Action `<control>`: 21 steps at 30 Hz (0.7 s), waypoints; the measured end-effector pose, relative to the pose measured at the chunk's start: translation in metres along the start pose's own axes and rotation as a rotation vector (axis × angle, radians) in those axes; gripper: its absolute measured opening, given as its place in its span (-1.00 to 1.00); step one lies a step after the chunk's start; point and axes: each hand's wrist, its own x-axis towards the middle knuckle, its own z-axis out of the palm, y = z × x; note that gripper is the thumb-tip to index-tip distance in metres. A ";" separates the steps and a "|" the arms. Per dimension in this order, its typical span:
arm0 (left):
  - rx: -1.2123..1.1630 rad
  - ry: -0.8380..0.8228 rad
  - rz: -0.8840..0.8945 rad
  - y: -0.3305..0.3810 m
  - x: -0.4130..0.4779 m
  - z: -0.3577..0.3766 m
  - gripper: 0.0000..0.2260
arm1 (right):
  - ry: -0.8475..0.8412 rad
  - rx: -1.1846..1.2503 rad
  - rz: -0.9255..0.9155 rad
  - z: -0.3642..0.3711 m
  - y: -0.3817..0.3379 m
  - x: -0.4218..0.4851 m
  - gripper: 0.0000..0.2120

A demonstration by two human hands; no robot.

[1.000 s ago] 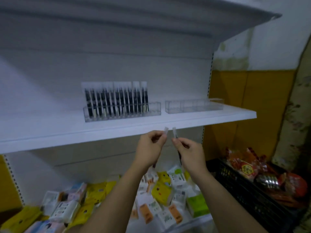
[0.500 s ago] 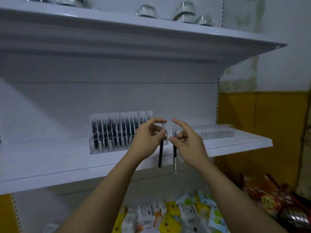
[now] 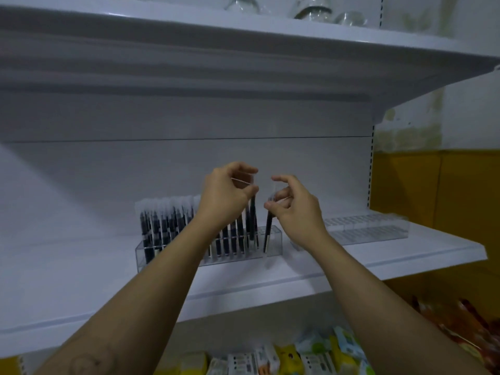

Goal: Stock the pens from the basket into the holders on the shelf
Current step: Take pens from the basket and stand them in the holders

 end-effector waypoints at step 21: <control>0.308 0.031 0.043 -0.056 0.022 0.028 -0.83 | -0.041 -0.109 -0.035 0.038 0.040 0.040 -0.66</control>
